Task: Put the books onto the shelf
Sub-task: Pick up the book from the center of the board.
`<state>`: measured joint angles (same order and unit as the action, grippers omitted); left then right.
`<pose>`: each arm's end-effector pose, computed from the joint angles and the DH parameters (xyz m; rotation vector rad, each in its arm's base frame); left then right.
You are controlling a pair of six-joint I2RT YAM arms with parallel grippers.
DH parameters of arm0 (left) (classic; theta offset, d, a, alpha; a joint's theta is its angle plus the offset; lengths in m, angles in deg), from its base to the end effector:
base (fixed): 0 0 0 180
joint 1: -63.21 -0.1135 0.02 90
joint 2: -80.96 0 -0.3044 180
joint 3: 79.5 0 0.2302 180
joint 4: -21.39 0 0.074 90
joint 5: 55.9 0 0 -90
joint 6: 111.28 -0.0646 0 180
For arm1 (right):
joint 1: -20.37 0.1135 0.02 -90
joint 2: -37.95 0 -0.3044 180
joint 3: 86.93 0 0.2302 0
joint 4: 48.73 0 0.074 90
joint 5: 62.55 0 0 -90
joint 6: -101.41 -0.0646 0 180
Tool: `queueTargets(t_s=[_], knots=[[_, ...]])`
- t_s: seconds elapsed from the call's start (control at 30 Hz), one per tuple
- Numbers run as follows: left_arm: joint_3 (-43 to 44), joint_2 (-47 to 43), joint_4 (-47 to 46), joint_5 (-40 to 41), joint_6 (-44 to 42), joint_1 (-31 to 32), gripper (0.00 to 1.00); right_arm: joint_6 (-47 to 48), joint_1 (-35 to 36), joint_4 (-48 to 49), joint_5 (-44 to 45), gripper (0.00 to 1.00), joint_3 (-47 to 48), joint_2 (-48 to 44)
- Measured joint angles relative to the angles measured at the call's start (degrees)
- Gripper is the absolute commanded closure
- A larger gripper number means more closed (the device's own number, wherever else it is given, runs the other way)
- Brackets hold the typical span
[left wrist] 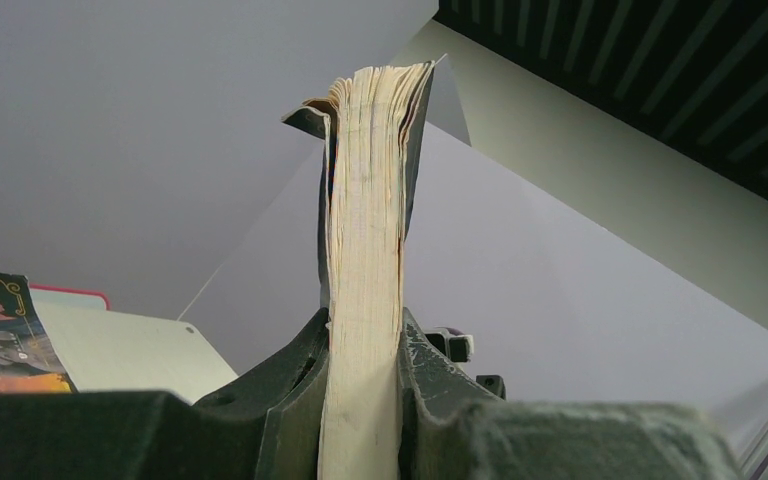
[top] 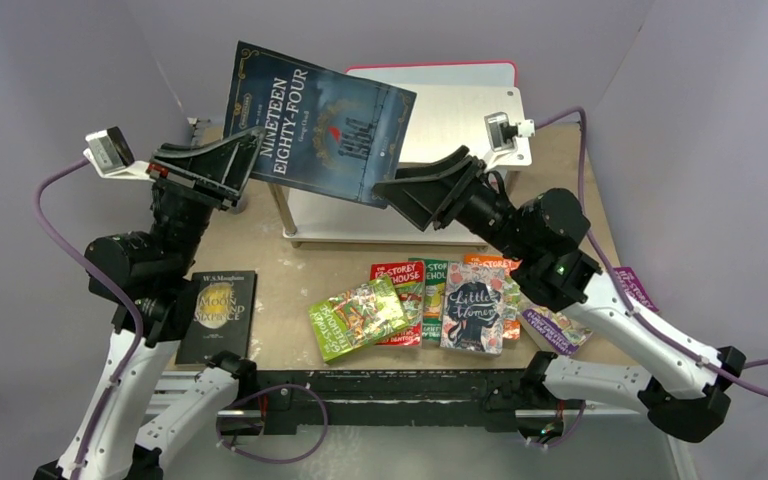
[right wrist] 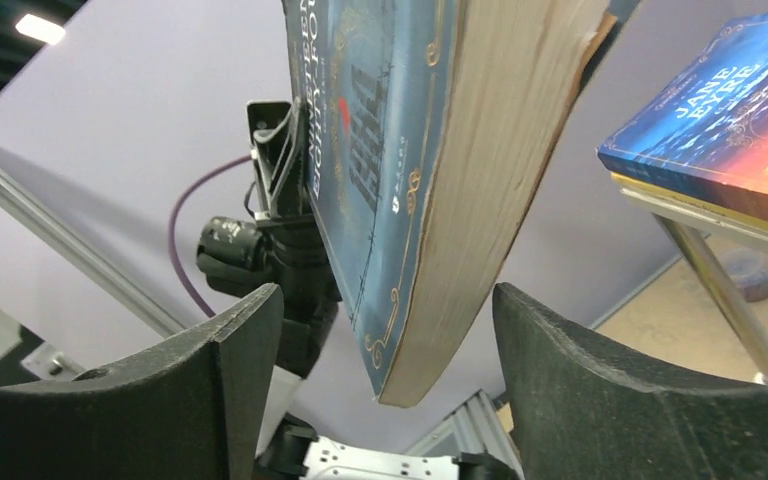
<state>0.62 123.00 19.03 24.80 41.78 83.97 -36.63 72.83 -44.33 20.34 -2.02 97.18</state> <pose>0.0711 -0.0381 0.5487 -0.1864 0.9452 -1.4302 0.1102 0.1565 0.5440 -0.1741 1.1845 1.6350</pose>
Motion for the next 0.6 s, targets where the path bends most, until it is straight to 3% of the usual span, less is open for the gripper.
queueTargets(t_s=[0.2,0.5,0.6], knots=[[-0.90,0.59,-2.54,0.74,1.42,0.00,1.00,-7.45,-4.55,2.95,-1.70,0.39,0.02,1.97],[-2.12,1.31,-4.07,1.95,2.19,-0.07,1.00,-19.30,-12.59,12.20,-12.66,0.64,0.04,8.83],[-2.14,1.81,-3.48,2.54,1.81,-0.07,1.00,-20.72,-13.60,13.86,-14.73,0.82,0.04,10.03]])
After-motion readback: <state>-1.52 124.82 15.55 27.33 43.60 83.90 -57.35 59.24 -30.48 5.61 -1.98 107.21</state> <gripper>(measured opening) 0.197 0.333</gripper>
